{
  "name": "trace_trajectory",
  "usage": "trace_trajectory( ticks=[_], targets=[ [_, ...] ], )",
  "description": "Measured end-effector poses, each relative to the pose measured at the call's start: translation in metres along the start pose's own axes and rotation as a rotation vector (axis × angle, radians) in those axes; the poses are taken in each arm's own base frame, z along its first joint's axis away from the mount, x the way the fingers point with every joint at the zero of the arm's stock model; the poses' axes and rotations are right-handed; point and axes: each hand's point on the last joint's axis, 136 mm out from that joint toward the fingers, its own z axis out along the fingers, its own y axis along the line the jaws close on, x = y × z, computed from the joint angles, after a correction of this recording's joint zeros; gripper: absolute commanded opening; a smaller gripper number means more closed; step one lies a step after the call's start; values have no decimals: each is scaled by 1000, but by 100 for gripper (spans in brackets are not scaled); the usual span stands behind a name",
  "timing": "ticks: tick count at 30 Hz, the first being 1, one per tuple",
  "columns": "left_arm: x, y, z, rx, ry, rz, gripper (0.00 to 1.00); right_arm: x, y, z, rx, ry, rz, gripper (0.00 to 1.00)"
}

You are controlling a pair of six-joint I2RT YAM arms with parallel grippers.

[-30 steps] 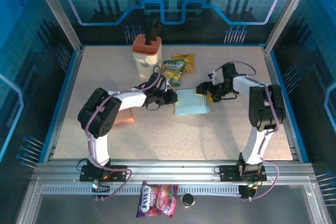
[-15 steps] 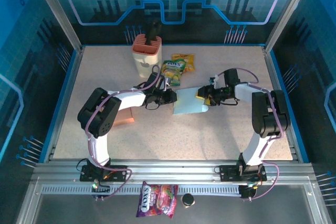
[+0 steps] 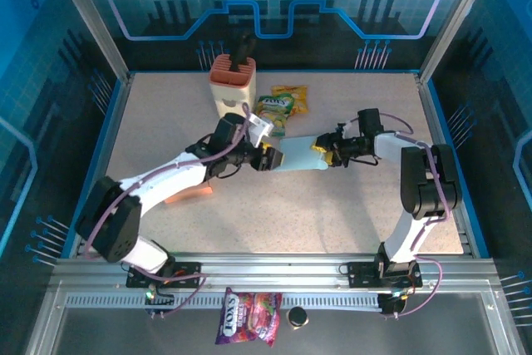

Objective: Fold the paper box

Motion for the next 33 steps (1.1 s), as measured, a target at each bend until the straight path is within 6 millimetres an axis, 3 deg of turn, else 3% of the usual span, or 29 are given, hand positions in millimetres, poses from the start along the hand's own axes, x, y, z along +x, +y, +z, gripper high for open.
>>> trace_trajectory(
  ticks=[3, 5, 8, 14, 19, 27, 33],
  targets=[
    [13, -36, 0, 61, 46, 231, 69, 3, -2, -5, 8, 17, 84, 39],
    [26, -43, 2, 65, 88, 331, 72, 9, 1, -7, 6, 34, 125, 39],
    [38, -36, 7, 28, 139, 445, 79, 18, 5, -12, 7, 59, 188, 40],
    [57, -10, 24, -73, 222, 572, 80, 33, 9, -18, 25, 111, 288, 38],
    [58, 4, 30, -138, 237, 620, 81, 45, 6, -21, 50, 147, 355, 37],
    [70, 5, 39, -150, 259, 675, 80, 57, 4, -22, 62, 186, 419, 36],
    [71, 1, 42, -145, 256, 698, 73, 64, 0, -21, 66, 214, 469, 36]
  ],
)
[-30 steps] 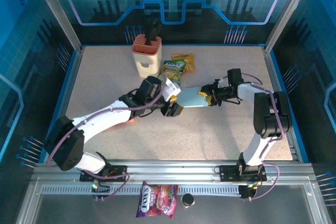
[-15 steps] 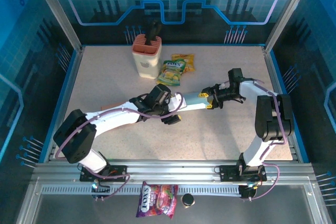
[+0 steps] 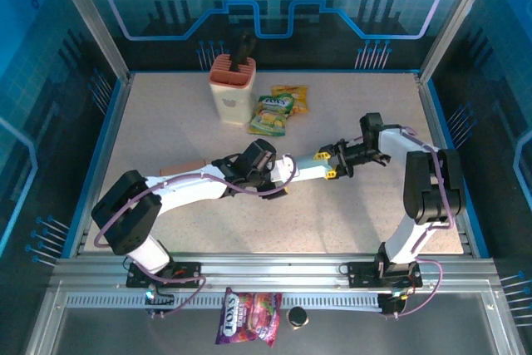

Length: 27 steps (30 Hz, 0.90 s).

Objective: Fold the paper box

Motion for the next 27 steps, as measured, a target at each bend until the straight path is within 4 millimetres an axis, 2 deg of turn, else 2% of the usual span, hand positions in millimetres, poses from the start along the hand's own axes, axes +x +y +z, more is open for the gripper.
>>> trace_trajectory(
  ticks=[5, 9, 19, 24, 27],
  targets=[
    [2, -3, 0, 12, 8, 10, 65, 0, -13, 7, 2, 41, 58, 37],
    [7, -12, 0, 48, 28, 12, 60, 1, -23, 12, 0, 65, 108, 43],
    [4, -17, -4, 92, 38, 5, 53, -1, -28, 16, -13, 71, 151, 71],
    [1, -21, -9, 132, 49, 1, 52, -4, -28, 15, -5, 48, 152, 76],
    [2, -26, -14, 167, 75, -7, 51, -6, -25, 7, -4, -5, 128, 76]
  ],
)
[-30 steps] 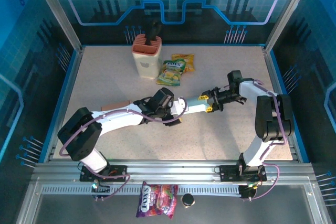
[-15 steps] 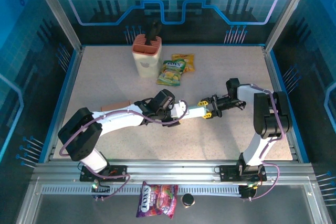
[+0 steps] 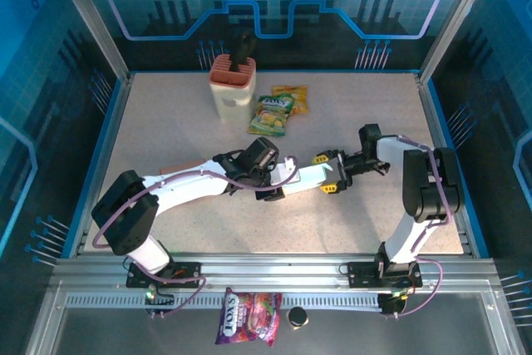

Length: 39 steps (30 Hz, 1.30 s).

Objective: Fold the paper box

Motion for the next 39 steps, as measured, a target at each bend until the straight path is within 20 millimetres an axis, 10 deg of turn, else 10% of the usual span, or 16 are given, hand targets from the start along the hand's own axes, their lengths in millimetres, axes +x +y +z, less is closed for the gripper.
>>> trace_trajectory(
  ticks=[15, 21, 39],
  targets=[
    [15, -6, -12, 87, 70, -197, 48, 27, 10, -94, 78, -583, -278, 66],
    [15, -5, -12, 88, 70, -219, 49, 68, 2, -54, 107, -596, -434, 61],
    [18, -6, -12, 92, 80, -222, 55, 33, -2, 15, 100, -577, -306, 45]
  ],
)
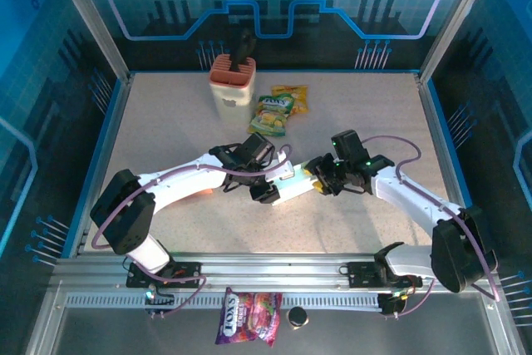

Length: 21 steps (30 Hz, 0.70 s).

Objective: Fold the paper box

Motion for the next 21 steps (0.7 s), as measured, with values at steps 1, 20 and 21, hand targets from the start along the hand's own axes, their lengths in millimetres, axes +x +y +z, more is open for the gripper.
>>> trace_trajectory(
  ticks=[1, 20, 21],
  targets=[
    [0, 0, 0, 0, 0, 0, 55, 0, -1, 1, -1, 0, 4, 44],
    [1, 4, -1, -9, 5, 1, 49, -1, 32, -33, 9, -14, -340, 49],
    [2, 6, -1, -10, 7, 0, 49, -3, 43, -44, -10, -32, -430, 50]
  ],
)
